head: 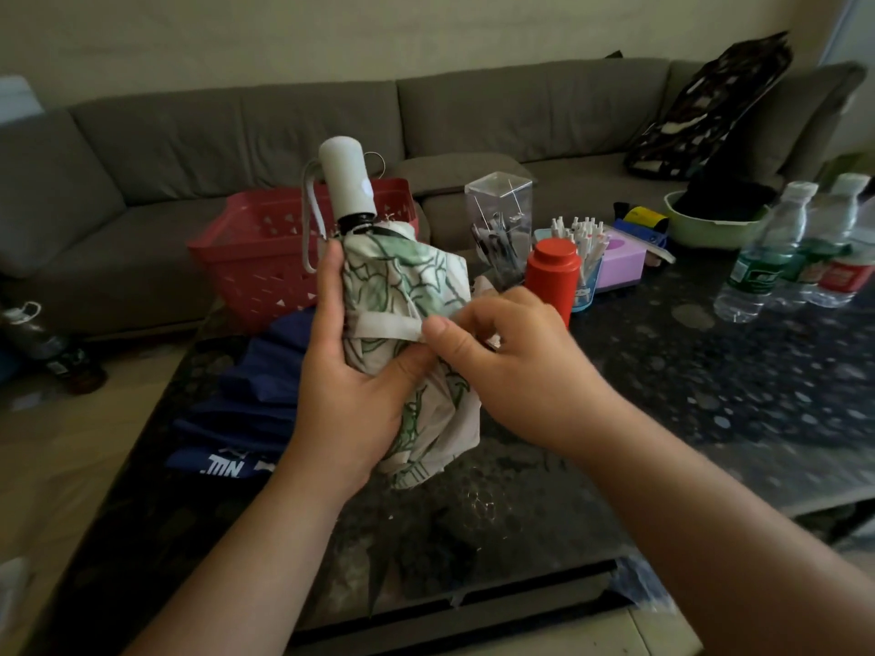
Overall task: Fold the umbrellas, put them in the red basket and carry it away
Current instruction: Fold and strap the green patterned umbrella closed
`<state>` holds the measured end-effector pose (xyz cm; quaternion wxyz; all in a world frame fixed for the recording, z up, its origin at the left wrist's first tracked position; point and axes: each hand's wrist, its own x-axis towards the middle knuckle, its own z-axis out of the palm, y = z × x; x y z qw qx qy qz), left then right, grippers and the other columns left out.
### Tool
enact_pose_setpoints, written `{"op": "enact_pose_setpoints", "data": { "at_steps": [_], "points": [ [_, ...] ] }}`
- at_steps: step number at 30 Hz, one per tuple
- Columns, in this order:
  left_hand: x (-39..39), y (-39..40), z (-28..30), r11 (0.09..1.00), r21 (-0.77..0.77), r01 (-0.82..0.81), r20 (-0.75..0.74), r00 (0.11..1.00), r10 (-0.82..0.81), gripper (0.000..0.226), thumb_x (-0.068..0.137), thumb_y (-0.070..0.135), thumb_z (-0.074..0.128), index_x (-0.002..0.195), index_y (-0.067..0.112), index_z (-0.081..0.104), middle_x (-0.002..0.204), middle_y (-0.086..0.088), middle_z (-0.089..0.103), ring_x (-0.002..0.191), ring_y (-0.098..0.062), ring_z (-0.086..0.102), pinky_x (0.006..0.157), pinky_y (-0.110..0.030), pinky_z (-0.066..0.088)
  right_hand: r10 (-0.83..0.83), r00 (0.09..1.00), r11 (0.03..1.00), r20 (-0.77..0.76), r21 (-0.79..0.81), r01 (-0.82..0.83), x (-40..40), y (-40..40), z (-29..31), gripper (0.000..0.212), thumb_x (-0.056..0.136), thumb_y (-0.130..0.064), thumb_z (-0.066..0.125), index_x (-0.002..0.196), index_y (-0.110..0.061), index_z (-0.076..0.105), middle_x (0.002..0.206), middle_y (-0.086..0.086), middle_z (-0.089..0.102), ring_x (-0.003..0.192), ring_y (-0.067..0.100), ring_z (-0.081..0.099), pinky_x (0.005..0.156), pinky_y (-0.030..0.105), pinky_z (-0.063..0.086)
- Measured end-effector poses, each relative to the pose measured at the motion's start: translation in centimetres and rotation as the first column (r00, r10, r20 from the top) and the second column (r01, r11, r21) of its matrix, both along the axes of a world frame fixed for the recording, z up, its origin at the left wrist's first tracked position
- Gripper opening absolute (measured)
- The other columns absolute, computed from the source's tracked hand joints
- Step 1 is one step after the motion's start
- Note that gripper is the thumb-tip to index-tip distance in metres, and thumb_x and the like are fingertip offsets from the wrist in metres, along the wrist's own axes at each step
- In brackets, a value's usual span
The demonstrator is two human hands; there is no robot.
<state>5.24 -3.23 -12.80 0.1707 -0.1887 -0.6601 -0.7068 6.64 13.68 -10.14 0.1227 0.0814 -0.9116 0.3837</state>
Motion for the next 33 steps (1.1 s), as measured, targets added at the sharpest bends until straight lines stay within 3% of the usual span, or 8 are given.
{"op": "enact_pose_setpoints", "data": {
  "at_steps": [5,12,18,21,25,28,31,33],
  "points": [
    [0.0,-0.2,-0.1,0.994,-0.103,-0.029,-0.004,1.0,0.028,0.098,0.079,0.024,0.085,0.145,0.066,0.025,0.153,0.025,0.052,0.135,0.002,0.057,0.111,-0.038,0.053,0.148,0.979,0.913,0.143,-0.401,-0.079,0.2,0.8,0.9,0.047,0.098,-0.051,0.063,0.085,-0.005,0.065,0.068,0.001,0.057,0.056,0.009,0.052,0.055,0.027,0.048],
    [0.2,-0.1,0.5,0.999,-0.031,0.034,0.127,0.992,-0.029,0.103,0.076,0.018,0.084,0.15,0.063,0.029,0.142,0.028,0.061,0.129,-0.001,0.063,0.105,-0.043,0.057,0.044,0.995,0.964,-0.09,-0.256,-0.066,-0.6,1.7,-0.5,0.029,0.096,-0.041,0.069,0.075,-0.023,0.061,0.067,0.0,0.059,0.057,0.004,0.051,0.052,0.027,0.047],
    [1.7,-0.3,1.6,0.921,0.106,0.374,0.125,0.914,-0.386,0.101,0.078,0.021,0.079,0.154,0.058,0.025,0.15,0.007,0.061,0.136,-0.025,0.062,0.098,-0.044,0.059,0.111,0.994,0.856,-0.004,-0.507,-0.097,-1.1,1.4,-0.5,0.04,0.083,-0.046,0.076,0.085,-0.007,0.067,0.065,-0.007,0.061,0.058,0.004,0.052,0.057,0.022,0.048],
    [2.0,-0.6,1.9,0.891,0.076,0.448,0.084,0.887,-0.453,0.102,0.082,0.025,0.081,0.158,0.054,0.019,0.157,0.008,0.054,0.145,-0.024,0.053,0.109,-0.044,0.052,0.354,0.93,0.701,0.1,-0.687,-0.192,-1.0,1.3,-0.5,0.053,0.083,-0.046,0.073,0.113,-0.004,0.066,0.096,0.009,0.078,0.089,0.023,0.076,0.087,0.043,0.061],
    [2.9,-0.7,1.9,0.825,0.117,0.553,0.094,0.821,-0.564,0.108,0.085,0.032,0.085,0.163,0.052,0.014,0.168,0.002,0.038,0.154,-0.028,0.039,0.123,-0.059,0.032,0.576,0.81,0.5,0.11,-0.832,-0.242,-0.5,1.4,-0.2,0.064,0.087,-0.033,0.065,0.137,0.006,0.056,0.137,0.028,0.063,0.13,0.046,0.06,0.115,0.059,0.044],
    [3.2,-0.3,2.0,0.807,0.141,0.574,0.124,0.798,-0.589,0.103,0.087,0.045,0.081,0.165,0.046,0.015,0.17,-0.002,0.036,0.154,-0.031,0.038,0.123,-0.056,0.034,0.604,0.795,0.447,0.051,-0.848,-0.285,-0.7,1.8,-0.2,0.051,0.085,-0.027,0.07,0.122,0.008,0.067,0.128,0.029,0.067,0.123,0.046,0.064,0.108,0.056,0.05],
    [2.7,-0.2,2.0,0.871,0.08,0.484,0.21,0.846,-0.49,0.083,0.085,0.071,0.066,0.159,0.049,0.034,0.166,-0.003,0.043,0.151,-0.029,0.043,0.123,-0.054,0.036,0.507,0.861,0.539,0.034,-0.792,-0.286,-0.9,2.3,-0.3,0.015,0.078,-0.029,0.075,0.085,-0.019,0.083,0.099,0.008,0.08,0.096,0.021,0.076,0.087,0.034,0.059],
    [2.2,-0.5,2.0,0.862,0.034,0.506,0.283,0.822,-0.494,0.06,0.095,0.066,0.054,0.154,0.055,0.042,0.162,0.002,0.048,0.148,-0.023,0.049,0.119,-0.05,0.042,0.458,0.888,0.609,0.028,-0.738,-0.29,-0.7,2.4,-0.4,0.013,0.081,-0.028,0.072,0.072,-0.026,0.081,0.086,-0.001,0.079,0.084,0.012,0.076,0.077,0.024,0.059]
  ]
}}
